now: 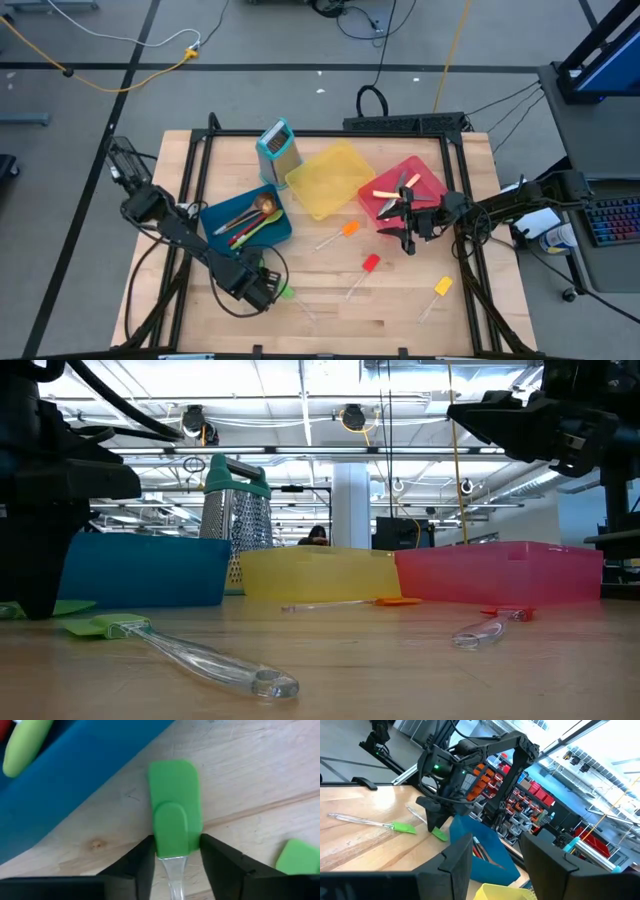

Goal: Pick & Place Kitchen Items
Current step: Put the green spatula into the yellow bin

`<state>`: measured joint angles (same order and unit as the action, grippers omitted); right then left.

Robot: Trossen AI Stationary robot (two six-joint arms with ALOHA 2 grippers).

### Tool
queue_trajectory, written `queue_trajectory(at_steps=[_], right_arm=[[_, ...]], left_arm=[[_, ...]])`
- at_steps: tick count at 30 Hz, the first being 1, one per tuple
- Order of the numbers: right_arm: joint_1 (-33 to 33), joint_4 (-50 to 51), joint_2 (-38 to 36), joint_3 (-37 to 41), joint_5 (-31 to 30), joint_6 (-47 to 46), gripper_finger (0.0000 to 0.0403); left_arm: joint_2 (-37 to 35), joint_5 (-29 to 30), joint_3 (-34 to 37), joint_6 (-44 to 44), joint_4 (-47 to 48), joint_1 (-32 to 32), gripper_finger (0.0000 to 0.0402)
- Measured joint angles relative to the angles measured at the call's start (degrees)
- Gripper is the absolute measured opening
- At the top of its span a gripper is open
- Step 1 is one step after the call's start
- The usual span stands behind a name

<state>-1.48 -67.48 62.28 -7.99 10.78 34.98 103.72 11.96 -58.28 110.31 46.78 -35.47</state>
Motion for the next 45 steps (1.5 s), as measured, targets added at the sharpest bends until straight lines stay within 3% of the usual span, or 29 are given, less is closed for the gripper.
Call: queue_trajectory(at_steps=[6, 11, 16, 22, 28, 36, 42, 45], right_arm=[[0.0, 0.0, 0.0, 0.0, 0.0, -0.02, 0.016], [0.0, 0.0, 0.0, 0.0, 0.0, 0.0, 0.016], [0.0, -0.02, 0.0, -0.02, 0.0, 0.09, 0.016], [0.0, 0.0, 0.0, -0.02, 0.02, 0.22, 0.016], [0.0, -0.02, 0.0, -0.04, 0.02, 0.2, 0.016], [0.0, 0.01, 0.0, -0.04, 0.02, 0.01, 0.016], [0.0, 0.41, 0.0, -0.04, 0.02, -1.13, 0.016], [0.0, 1.16, 0.0, -0.04, 0.02, -1.23, 0.016]], left_arm=[[0.08, 1.39, 0.04, -0.31, -0.31, 0.01, 0.009], [0.09, 2.25, 0.06, 0.25, -1.13, 0.24, 0.0089], [0.49, 3.75, -1.96, -5.69, -2.42, 1.51, 0.0095], [0.45, 13.2, -7.23, -16.28, -5.51, 4.02, 0.0094], [0.37, 19.19, -13.6, -32.33, -5.39, 10.14, 0.0096], [0.35, 20.21, -21.09, -66.09, -12.9, 23.88, 0.0096], [0.26, 11.55, -21.93, -91.63, -27.3, 34.33, 0.0096], [0.73, 9.43, -21.93, -98.07, -29.79, 39.11, 0.0096]])
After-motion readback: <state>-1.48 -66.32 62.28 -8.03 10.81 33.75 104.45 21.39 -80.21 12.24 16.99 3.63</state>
